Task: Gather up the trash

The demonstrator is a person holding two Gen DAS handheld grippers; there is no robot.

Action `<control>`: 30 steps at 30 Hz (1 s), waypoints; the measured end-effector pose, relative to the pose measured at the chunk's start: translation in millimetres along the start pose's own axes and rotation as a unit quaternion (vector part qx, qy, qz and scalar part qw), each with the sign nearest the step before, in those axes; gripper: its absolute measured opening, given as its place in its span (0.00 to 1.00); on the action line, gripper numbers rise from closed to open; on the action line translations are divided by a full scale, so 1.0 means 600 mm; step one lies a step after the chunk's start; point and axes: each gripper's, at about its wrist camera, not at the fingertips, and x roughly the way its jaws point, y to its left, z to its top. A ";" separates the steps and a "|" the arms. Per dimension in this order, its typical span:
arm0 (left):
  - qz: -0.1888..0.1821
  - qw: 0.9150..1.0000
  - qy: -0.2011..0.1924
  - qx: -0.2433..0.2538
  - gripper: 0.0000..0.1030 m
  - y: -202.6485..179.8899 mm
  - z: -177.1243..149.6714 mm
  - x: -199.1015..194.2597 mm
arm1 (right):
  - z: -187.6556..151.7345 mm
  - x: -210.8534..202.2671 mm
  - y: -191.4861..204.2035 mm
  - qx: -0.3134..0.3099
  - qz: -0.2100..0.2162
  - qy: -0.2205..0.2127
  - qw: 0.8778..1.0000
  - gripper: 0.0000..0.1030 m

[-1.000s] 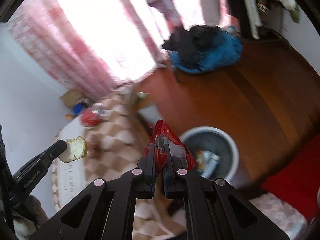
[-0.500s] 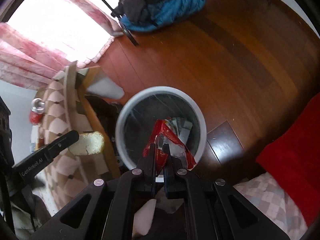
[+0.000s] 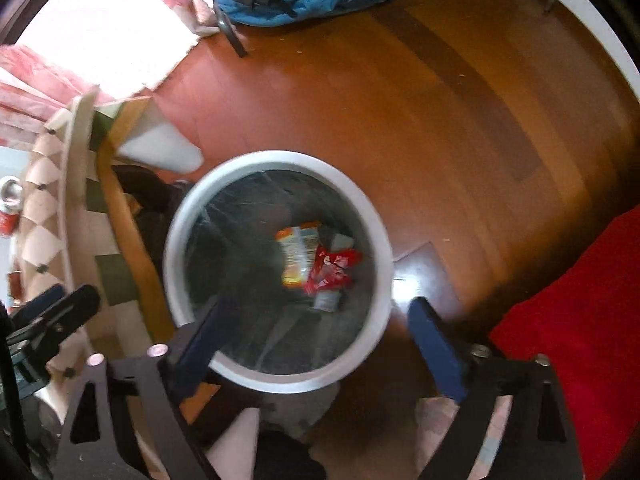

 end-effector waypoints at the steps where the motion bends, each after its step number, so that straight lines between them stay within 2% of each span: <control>1: 0.003 1.000 0.000 0.000 1.00 0.000 -0.003 0.002 | -0.002 0.001 -0.002 0.000 -0.014 0.002 1.000 1.00; 3: 0.005 1.000 -0.001 -0.004 1.00 0.001 -0.009 0.002 | -0.007 0.003 -0.007 0.004 -0.031 0.004 0.999 1.00; 8: 0.006 1.000 -0.010 -0.004 1.00 -0.001 -0.013 -0.011 | -0.021 -0.004 -0.008 0.006 -0.043 0.006 0.999 1.00; 17: 0.005 0.999 -0.034 0.003 1.00 -0.012 -0.021 -0.058 | -0.034 -0.049 -0.001 0.009 -0.042 -0.008 0.999 1.00; 24: 0.000 0.997 -0.072 0.005 1.00 -0.014 -0.032 -0.131 | -0.050 -0.129 0.015 0.006 -0.034 -0.039 0.999 1.00; 30: 0.000 0.991 -0.131 -0.012 1.00 0.009 -0.044 -0.241 | -0.061 -0.247 0.030 0.010 -0.021 -0.098 0.995 1.00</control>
